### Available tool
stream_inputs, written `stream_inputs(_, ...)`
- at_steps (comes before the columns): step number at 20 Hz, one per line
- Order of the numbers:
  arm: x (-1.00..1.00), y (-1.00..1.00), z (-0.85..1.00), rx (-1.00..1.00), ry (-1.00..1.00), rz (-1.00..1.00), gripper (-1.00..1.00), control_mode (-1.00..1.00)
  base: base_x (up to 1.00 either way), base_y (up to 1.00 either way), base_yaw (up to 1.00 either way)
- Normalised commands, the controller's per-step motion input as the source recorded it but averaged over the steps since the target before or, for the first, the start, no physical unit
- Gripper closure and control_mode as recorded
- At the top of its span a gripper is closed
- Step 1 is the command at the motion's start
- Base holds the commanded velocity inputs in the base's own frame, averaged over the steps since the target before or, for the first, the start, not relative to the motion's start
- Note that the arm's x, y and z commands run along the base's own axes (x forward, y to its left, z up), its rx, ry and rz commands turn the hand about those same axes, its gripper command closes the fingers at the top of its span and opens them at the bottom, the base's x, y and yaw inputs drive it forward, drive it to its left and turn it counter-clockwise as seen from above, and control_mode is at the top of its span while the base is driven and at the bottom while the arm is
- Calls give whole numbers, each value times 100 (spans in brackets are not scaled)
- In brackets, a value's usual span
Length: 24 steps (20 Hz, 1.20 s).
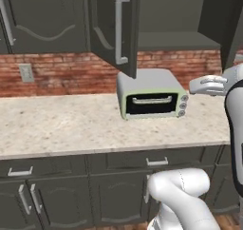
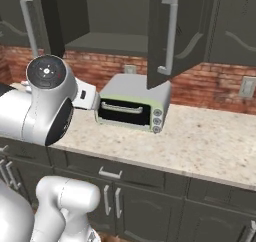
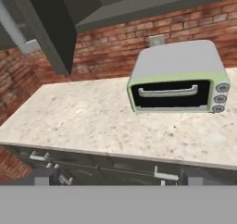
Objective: Close all open cabinet doors.
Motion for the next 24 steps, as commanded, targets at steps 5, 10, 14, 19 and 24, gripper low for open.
stream_inputs(5,0,0,0,0,0,0,-100,100,54,0,0)
stream_inputs(10,0,0,0,0,0,0,-100,100,35,-1,-1)
stream_inputs(14,0,0,0,0,0,0,-100,100,0,-2,0)
stream_inputs(19,0,0,0,0,0,0,-100,100,0,0,0)
stream_inputs(24,0,0,0,0,0,0,-100,100,0,0,0)
